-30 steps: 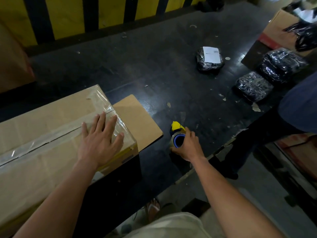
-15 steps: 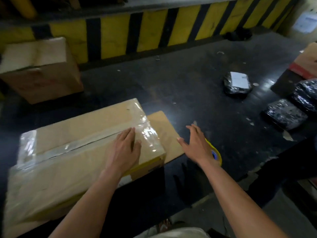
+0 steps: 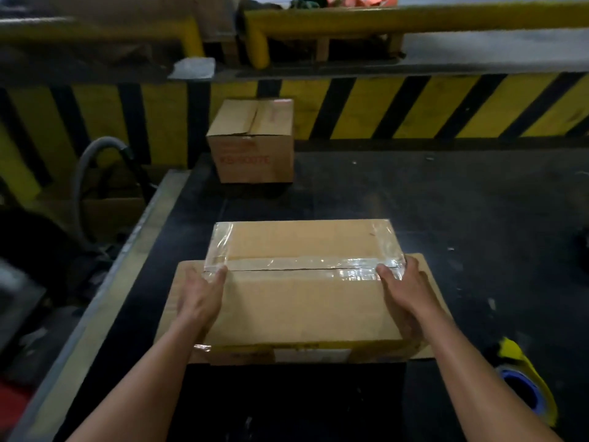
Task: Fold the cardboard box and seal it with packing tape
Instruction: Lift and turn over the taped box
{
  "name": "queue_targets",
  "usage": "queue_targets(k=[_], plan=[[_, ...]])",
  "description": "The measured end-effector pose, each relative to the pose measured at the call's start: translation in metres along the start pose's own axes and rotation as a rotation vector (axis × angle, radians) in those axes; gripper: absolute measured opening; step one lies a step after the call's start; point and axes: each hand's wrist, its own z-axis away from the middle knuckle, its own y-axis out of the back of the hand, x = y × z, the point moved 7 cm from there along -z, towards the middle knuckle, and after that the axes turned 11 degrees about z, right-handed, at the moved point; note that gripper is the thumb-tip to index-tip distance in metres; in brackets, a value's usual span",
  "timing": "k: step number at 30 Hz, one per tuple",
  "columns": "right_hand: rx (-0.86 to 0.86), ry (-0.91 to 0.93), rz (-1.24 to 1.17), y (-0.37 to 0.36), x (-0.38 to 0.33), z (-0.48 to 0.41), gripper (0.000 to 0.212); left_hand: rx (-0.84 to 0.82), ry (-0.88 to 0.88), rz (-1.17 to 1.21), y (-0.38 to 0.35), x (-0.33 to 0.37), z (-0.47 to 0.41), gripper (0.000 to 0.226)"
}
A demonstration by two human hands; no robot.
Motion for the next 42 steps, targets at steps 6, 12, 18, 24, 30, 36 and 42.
queue_targets(k=[6, 12, 18, 24, 30, 36, 42], plan=[[0.067, 0.039, -0.078, 0.012, -0.025, -0.001, 0.070, -0.142, 0.015, 0.342, 0.007, 0.020, 0.001, 0.046], [0.160, 0.281, -0.493, 0.059, -0.082, -0.002, 0.079, -0.073, -0.112, 0.564, 0.053, 0.065, -0.050, 0.068], [0.009, 0.328, -0.798, 0.103, -0.123, -0.010, 0.078, -0.115, -0.401, 0.695, 0.096, 0.142, -0.041, 0.055], [0.084, 0.369, -0.675, 0.141, -0.154, 0.002, 0.093, -0.261, -0.303, 0.813, 0.104, 0.155, -0.038, 0.042], [0.143, 0.333, -0.672, 0.143, -0.139, 0.020, 0.050, -0.278, -0.231, 0.869, 0.107, 0.167, -0.022, 0.062], [0.007, 0.417, -0.803, 0.124, -0.132, 0.035, 0.033, -0.083, -0.190, 0.856, 0.116, 0.139, -0.057, 0.073], [0.081, 0.308, -0.668, 0.123, -0.121, 0.017, 0.033, -0.123, -0.151, 0.782, 0.105, 0.119, -0.057, 0.034]])
